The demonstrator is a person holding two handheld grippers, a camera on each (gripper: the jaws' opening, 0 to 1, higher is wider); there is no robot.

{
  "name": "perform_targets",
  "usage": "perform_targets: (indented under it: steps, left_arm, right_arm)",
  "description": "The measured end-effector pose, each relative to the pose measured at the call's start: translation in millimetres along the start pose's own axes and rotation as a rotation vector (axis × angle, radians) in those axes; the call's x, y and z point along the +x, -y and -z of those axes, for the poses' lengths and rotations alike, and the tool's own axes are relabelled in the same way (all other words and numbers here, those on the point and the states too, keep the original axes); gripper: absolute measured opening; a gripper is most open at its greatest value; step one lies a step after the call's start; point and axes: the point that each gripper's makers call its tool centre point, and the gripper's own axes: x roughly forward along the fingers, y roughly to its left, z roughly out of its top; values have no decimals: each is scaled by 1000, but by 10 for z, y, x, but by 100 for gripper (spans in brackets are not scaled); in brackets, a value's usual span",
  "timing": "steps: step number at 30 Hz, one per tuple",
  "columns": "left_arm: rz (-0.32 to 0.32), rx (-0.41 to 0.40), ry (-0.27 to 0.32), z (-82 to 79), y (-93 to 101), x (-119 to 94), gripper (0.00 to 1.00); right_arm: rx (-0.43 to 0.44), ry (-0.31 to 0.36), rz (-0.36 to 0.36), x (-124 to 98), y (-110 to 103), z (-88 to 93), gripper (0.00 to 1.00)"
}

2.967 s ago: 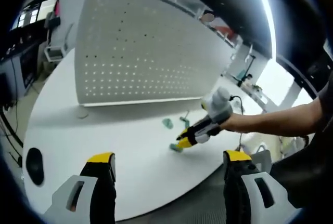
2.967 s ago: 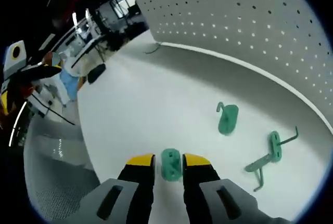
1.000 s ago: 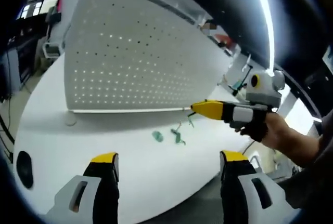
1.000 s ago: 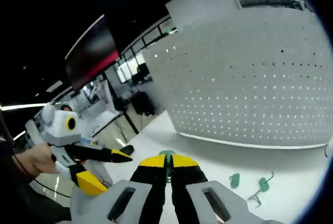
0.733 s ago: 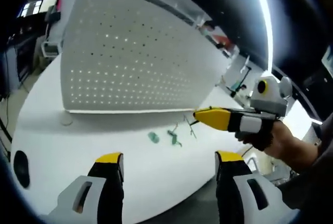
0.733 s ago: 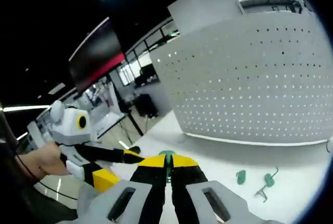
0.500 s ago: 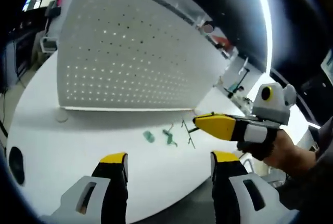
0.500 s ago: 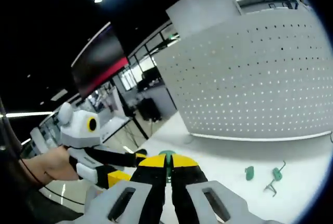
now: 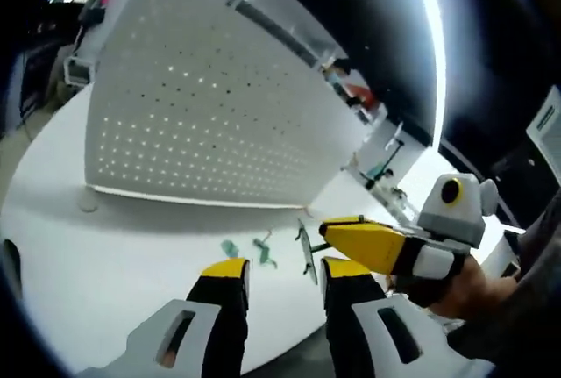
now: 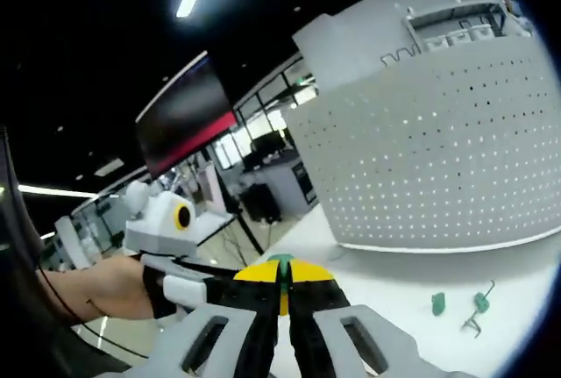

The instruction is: Insert the hook assembly into the mounting plate slot until the hook locks in place.

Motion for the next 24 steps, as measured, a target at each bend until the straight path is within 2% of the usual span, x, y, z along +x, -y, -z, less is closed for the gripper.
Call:
perform_targets:
  steps: [3, 5, 9, 13, 19, 24]
  left_arm:
    - [29, -68, 28, -37, 30, -9, 30]
    - [48, -83, 34, -44, 50, -5, 29]
    - [69, -73, 29, -48, 106, 13, 21]
    - [90, -73, 35, -77, 160, 18, 19]
    - [132, -41, 38, -117, 282, 25, 6]
    - [131, -37, 38, -112, 294, 17, 6]
  right_arm:
    - [-34, 18, 6, -10, -26, -52, 0]
    - [-38, 27, 7, -12, -35, -83, 0]
    - [-53, 30, 12, -9, -38, -95, 0]
    - [-79, 44, 27, -46, -67, -140, 0]
    - [-131, 56, 46, -53, -74, -157, 0]
    - [-156, 61, 54, -67, -81, -164, 0]
